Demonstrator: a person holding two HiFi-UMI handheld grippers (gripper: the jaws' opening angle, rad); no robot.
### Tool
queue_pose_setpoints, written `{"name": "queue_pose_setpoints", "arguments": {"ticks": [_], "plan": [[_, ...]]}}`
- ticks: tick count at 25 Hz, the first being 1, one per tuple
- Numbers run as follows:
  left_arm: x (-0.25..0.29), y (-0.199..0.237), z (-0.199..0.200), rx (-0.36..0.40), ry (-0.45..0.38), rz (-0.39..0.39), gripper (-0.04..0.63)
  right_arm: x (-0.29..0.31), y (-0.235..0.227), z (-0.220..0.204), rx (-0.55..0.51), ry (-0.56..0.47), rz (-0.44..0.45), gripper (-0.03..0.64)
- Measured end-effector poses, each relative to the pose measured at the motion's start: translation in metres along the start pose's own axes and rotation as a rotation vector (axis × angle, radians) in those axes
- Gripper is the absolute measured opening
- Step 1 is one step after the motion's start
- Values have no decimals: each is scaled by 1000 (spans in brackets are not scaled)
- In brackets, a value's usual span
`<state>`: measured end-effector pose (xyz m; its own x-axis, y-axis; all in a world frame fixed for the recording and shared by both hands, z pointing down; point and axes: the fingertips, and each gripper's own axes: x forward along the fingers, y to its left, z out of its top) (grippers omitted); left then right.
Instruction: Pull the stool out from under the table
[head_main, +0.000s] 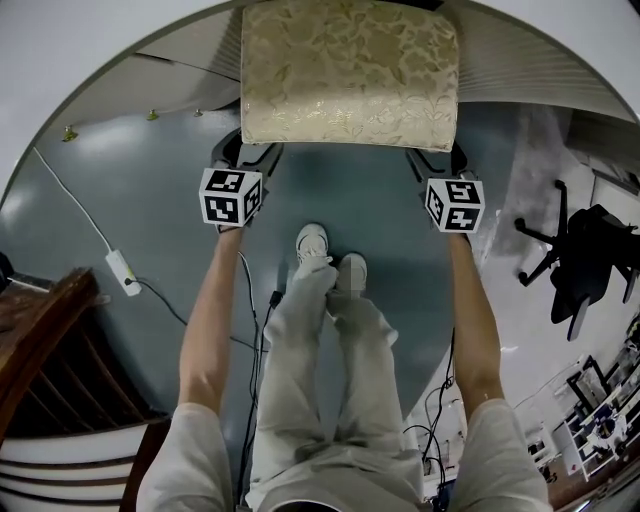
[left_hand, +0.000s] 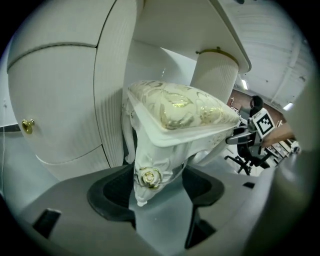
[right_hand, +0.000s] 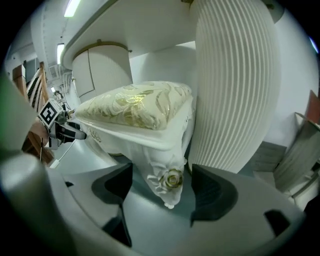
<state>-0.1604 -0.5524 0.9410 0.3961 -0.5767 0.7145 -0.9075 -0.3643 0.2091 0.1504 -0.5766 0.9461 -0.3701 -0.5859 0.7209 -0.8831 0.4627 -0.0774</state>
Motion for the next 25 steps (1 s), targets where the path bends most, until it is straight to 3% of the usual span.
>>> {"name": "queue_pose_setpoints", "arguments": {"ticks": [9, 25], "plan": [[12, 6, -1, 27, -15, -31, 293, 21, 10, 4, -57, -29, 12, 337], [-4, 2, -19, 80, -14, -20, 288, 3, 23, -15, -51, -4, 15, 330]]}}
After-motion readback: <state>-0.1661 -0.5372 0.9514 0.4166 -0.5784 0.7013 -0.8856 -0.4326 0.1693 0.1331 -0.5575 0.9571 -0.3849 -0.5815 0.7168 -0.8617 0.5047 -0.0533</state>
